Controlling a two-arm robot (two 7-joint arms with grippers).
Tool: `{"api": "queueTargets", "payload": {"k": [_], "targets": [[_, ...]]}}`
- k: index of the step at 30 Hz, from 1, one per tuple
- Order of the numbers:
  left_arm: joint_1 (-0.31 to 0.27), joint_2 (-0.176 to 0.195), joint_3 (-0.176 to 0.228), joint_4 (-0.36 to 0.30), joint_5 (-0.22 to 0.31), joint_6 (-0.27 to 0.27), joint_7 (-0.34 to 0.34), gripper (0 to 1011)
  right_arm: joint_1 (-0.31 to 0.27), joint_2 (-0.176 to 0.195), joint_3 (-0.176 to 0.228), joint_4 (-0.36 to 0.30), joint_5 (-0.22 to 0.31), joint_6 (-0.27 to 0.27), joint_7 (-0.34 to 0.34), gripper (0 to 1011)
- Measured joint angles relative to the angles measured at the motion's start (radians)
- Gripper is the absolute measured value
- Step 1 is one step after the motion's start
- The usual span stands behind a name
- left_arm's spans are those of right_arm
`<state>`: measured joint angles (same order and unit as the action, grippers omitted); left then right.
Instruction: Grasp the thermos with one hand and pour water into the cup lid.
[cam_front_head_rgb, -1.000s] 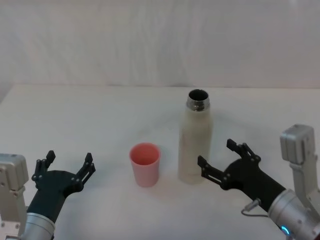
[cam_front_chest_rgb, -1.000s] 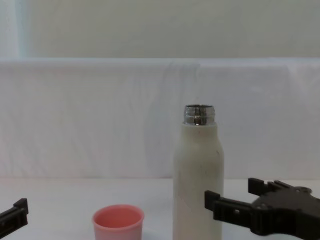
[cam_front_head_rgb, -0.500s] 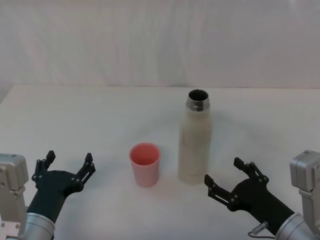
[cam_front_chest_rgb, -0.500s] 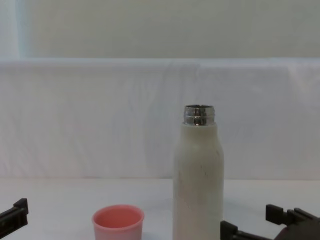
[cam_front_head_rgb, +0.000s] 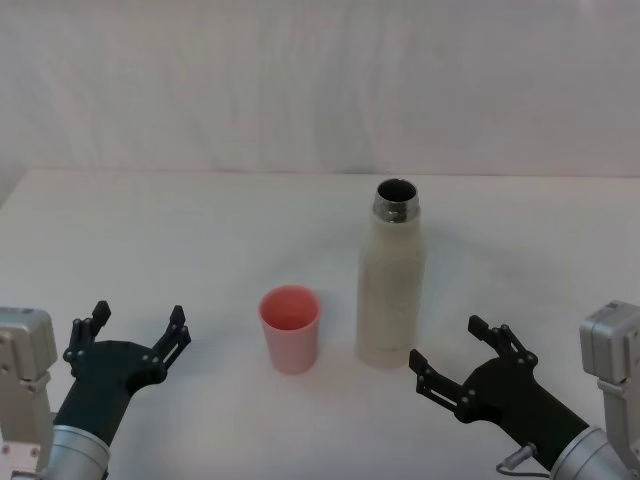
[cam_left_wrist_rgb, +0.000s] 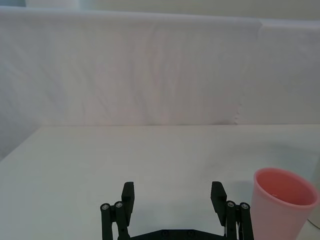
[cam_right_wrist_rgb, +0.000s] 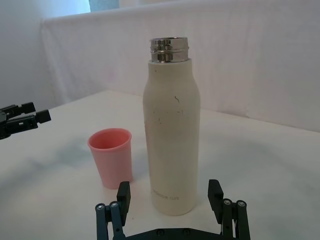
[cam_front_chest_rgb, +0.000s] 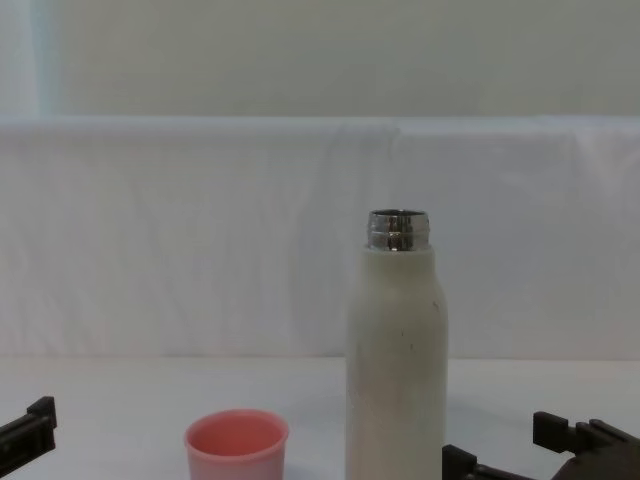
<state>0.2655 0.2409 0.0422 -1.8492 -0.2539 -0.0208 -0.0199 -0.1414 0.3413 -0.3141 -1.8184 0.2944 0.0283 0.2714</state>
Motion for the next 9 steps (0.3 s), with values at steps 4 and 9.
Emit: {"api": "queueTargets", "payload": {"k": [4, 9], "targets": [[0.0, 0.0, 0.0, 0.0, 0.0, 0.0, 0.0, 1001, 0.0, 0.0, 0.0, -0.001, 0.0, 0.0, 0.0, 1001], [0.0, 0.0, 0.0, 0.0, 0.0, 0.0, 0.0, 1001, 0.001, 0.001, -0.001, -0.001, 0.0, 0.001, 0.0, 1001]]}}
